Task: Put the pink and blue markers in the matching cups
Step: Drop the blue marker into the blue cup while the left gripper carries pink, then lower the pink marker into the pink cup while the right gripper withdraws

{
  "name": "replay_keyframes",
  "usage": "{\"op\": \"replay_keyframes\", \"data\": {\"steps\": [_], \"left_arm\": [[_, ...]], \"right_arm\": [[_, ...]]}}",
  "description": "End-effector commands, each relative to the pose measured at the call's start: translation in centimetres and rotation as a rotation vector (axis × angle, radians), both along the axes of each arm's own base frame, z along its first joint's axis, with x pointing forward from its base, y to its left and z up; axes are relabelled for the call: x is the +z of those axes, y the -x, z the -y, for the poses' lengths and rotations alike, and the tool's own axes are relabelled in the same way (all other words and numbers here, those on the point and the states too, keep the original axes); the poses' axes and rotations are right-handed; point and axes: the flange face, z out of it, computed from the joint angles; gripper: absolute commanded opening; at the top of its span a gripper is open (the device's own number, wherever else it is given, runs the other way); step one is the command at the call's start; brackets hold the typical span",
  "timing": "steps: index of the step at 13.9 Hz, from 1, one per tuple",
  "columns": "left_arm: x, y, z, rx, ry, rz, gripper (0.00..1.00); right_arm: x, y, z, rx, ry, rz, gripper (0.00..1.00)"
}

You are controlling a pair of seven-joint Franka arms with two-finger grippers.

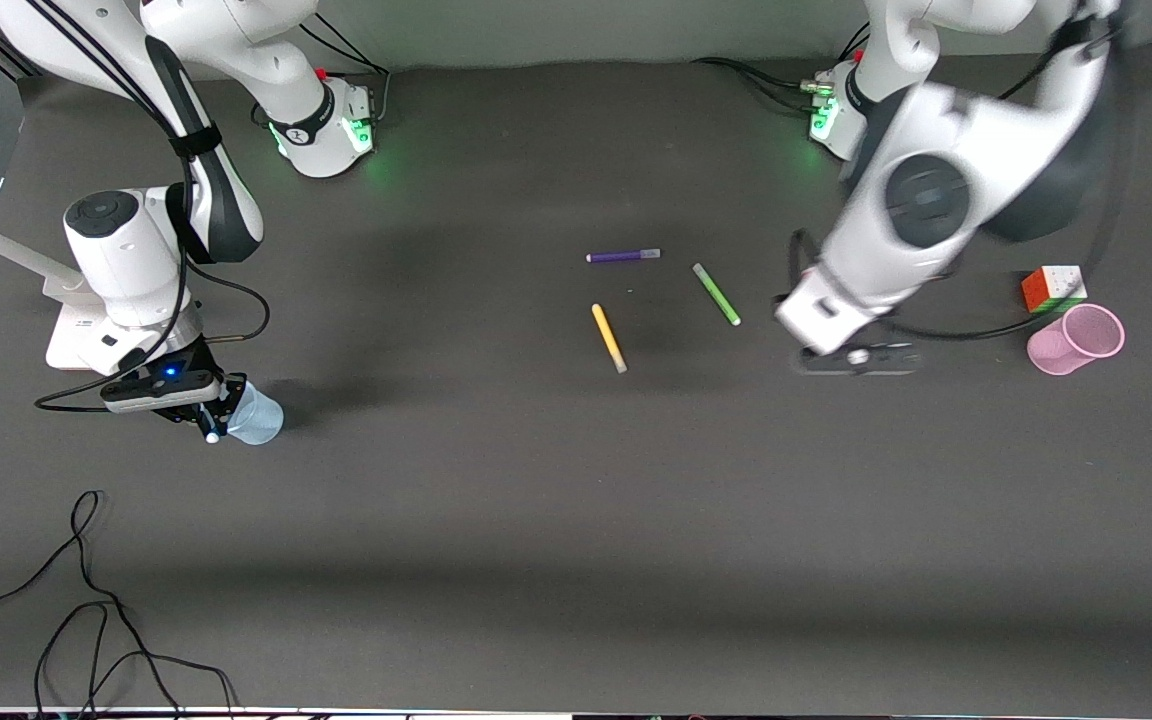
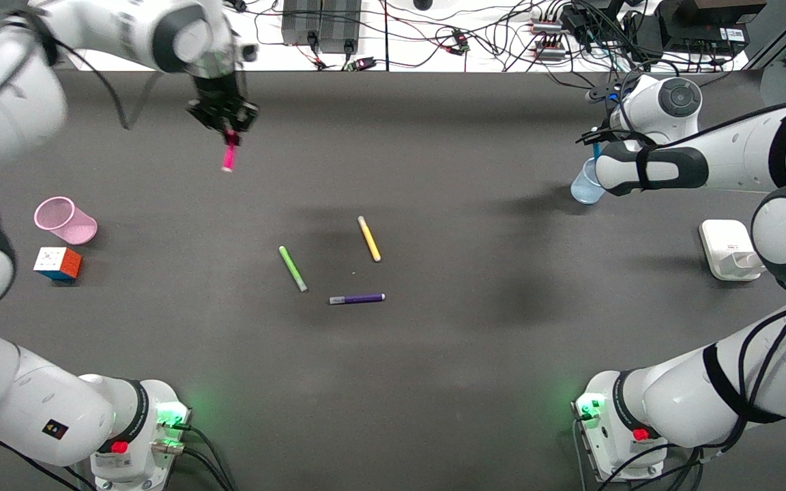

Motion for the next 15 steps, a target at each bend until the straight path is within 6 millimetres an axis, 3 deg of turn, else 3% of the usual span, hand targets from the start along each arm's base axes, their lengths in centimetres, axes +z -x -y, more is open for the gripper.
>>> {"op": "replay_keyframes", "data": {"steps": [1,3,8,11,15], "left_arm": [[4.0,1.2,-5.8,-0.105,0.026,-0.004,0.0],[5.5,1.2,-9.3,-0.183,0.048,0.003,0.0],[6.7,0.1,-18.3,-0.459,0.096,0.041,0.0],[6.6,-0.5,-25.4,-0.667,0.131,0.091,0.0],[4.3,0.2,-33.4,-0.882,0.249,0.179,0.0]], "right_arm": [[-0.2,0.1,-0.1,-0.011,-0.008,0.011,1.0],[0.0,0.0,-0.2,-0.006,-0.004,0.011,1.0],[2.5,-0.7,-0.8,-0.007,0.008,-0.036,1.0],[6.6,-1.2,-2.0,-0.032,0.02,-0.131,1.0],[14.4,-2.1,-4.3,-0.126,-0.117,-0.312,1.0]]}}
